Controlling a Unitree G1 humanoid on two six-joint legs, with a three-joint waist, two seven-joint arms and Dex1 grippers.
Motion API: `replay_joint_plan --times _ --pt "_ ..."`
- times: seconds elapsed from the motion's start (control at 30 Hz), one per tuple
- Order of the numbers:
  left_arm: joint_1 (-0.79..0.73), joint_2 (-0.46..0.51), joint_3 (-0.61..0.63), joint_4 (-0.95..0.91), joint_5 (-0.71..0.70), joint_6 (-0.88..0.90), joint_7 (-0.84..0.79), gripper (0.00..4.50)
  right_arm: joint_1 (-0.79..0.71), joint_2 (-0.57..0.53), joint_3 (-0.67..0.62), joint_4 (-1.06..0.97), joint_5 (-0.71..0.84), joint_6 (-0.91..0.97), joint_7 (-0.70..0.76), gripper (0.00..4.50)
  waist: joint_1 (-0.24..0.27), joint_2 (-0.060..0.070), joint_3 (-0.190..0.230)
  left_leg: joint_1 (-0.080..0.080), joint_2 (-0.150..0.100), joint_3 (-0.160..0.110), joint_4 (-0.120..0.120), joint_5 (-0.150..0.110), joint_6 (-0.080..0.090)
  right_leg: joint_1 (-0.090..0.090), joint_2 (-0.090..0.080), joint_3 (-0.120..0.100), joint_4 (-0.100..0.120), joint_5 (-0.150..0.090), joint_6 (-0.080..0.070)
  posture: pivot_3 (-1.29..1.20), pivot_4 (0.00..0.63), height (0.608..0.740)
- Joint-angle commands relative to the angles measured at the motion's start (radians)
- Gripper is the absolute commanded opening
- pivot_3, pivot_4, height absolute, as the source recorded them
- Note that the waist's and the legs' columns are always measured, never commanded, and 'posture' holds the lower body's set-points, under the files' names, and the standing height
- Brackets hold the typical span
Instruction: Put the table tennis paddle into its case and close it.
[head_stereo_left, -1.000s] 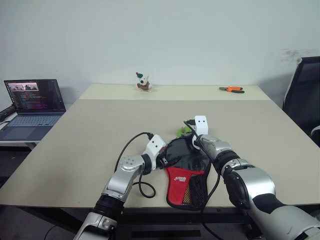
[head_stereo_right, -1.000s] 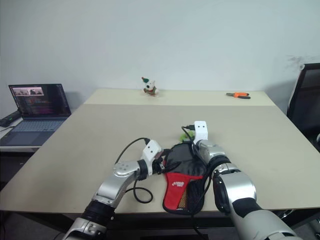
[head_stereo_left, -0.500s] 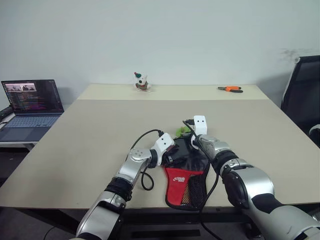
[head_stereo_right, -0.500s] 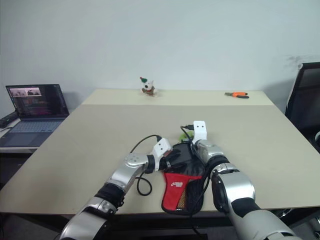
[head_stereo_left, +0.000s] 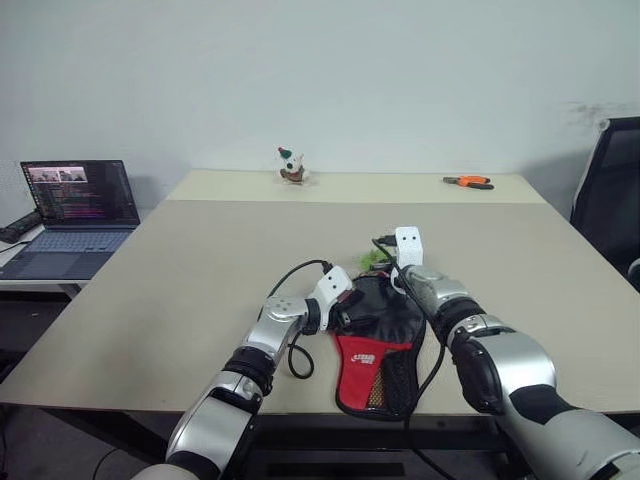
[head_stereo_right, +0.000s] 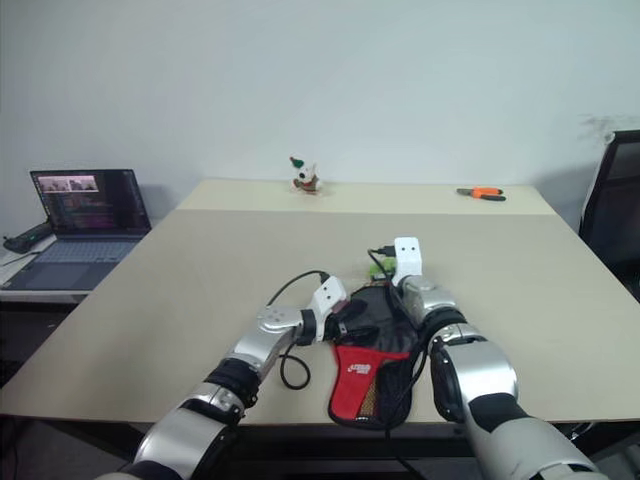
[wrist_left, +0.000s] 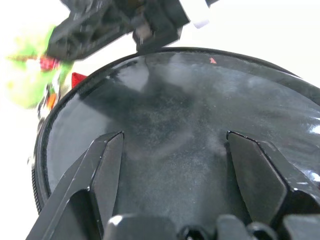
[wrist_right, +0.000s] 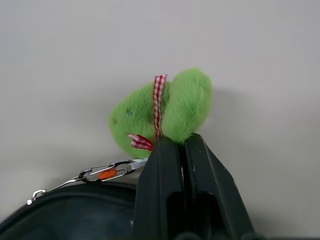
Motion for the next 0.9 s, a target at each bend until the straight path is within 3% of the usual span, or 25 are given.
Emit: replay_joint_plan --times 0.03,0.3,0.43,0.5,0.6,0.9 --pt "0.028 -0.006 -0.023 0.064 0.048 0.012 0.003 3.59 -0.019 -0.064 0.009 -0.058 -0.021 -0.029 -0.006 0.02 0.000 0.000 0.000 0.002 0.000 0.000 0.000 0.000 0.000 0.002 0.000 0.000 0.000 0.000 0.000 0.00 0.150 0.740" --pt "-0.003 -0.031 -0.027 0.111 0.057 0.004 0.017 3.59 0.116 -0.209 0.057 -0.277 -0.046 0.077 0.090 0.02 0.002 0.001 0.000 0.012 0.000 -0.001 -0.001 0.000 0.000 0.012 0.000 -0.001 -0.002 0.000 0.000 0.00 0.150 0.740" --pt "-0.043 -0.058 -0.022 0.156 0.067 -0.005 0.047 3.59 0.408 -0.351 0.103 -0.811 0.005 0.380 0.308 0.02 0.025 0.001 0.000 0.011 -0.001 -0.002 0.000 0.000 0.000 0.014 -0.001 -0.002 -0.002 -0.001 0.001 0.00 0.150 0.740" --pt "-0.067 -0.074 -0.019 0.180 0.072 -0.010 0.060 3.59 0.596 -0.468 0.127 -1.154 0.091 0.576 0.450 0.02 0.038 0.003 -0.001 0.009 -0.003 -0.003 0.000 -0.001 0.001 0.014 -0.001 -0.003 -0.004 -0.002 0.003 0.00 0.150 0.740" --pt "-0.096 -0.092 -0.013 0.211 0.077 -0.017 0.075 3.59 0.774 -0.595 0.098 -1.487 0.214 0.791 0.541 0.02 0.033 0.005 -0.002 0.006 -0.004 -0.004 0.001 -0.002 0.003 0.013 -0.001 -0.002 -0.005 -0.003 0.004 0.00 0.150 0.740" --pt "-0.164 -0.150 0.002 0.293 0.107 -0.043 0.124 3.59 1.017 -0.774 -0.051 -1.968 0.496 1.096 0.652 0.02 0.030 0.003 -0.001 0.010 -0.002 -0.007 0.000 -0.002 0.002 0.018 0.000 -0.004 -0.009 -0.006 0.010 0.00 0.150 0.740"
